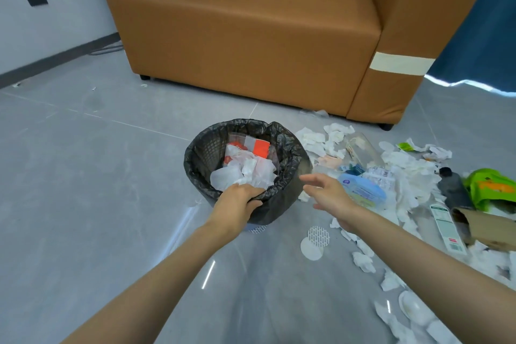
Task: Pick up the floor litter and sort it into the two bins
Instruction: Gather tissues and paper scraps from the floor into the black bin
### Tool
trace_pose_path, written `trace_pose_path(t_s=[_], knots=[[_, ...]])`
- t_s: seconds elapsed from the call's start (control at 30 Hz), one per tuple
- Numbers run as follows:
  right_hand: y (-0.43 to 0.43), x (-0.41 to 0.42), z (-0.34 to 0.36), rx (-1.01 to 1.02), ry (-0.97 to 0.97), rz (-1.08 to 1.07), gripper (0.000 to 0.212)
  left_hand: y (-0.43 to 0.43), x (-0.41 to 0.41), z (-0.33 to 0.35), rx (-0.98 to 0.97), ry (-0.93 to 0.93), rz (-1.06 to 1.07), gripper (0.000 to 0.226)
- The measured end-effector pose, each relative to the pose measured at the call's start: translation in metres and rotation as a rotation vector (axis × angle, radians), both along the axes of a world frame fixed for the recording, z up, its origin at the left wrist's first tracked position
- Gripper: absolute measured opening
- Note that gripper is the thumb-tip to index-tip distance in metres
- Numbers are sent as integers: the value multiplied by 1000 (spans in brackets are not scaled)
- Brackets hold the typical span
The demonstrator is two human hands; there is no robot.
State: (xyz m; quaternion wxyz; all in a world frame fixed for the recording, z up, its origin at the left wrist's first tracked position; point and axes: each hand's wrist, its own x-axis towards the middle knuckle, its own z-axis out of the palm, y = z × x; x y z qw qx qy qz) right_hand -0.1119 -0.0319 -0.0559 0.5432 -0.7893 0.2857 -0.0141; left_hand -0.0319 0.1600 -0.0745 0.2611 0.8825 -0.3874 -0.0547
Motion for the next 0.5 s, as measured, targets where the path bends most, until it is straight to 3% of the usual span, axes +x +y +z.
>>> trace_pose_path(t_s=[0.1, 0.17, 0.33, 0.4, 0.5], knots=[[-15, -24, -18, 5, 44, -110, 31, -19, -10, 2, -3, -44, 25, 20], [-23, -38, -34, 21, 85, -161, 32, -32, -21, 1, -13, -85, 38, 41], [-42, -64, -70, -3, 116, -217, 29, -58, -51, -14, -86, -371, -177, 73], [-51, -73, -84, -54, 154, -224, 29, -73, -61, -33, -114, -349, -275, 72], [-62, -87, -104, -108, 220, -192, 32, -91, -75, -58, 11, -200, -339, 68]])
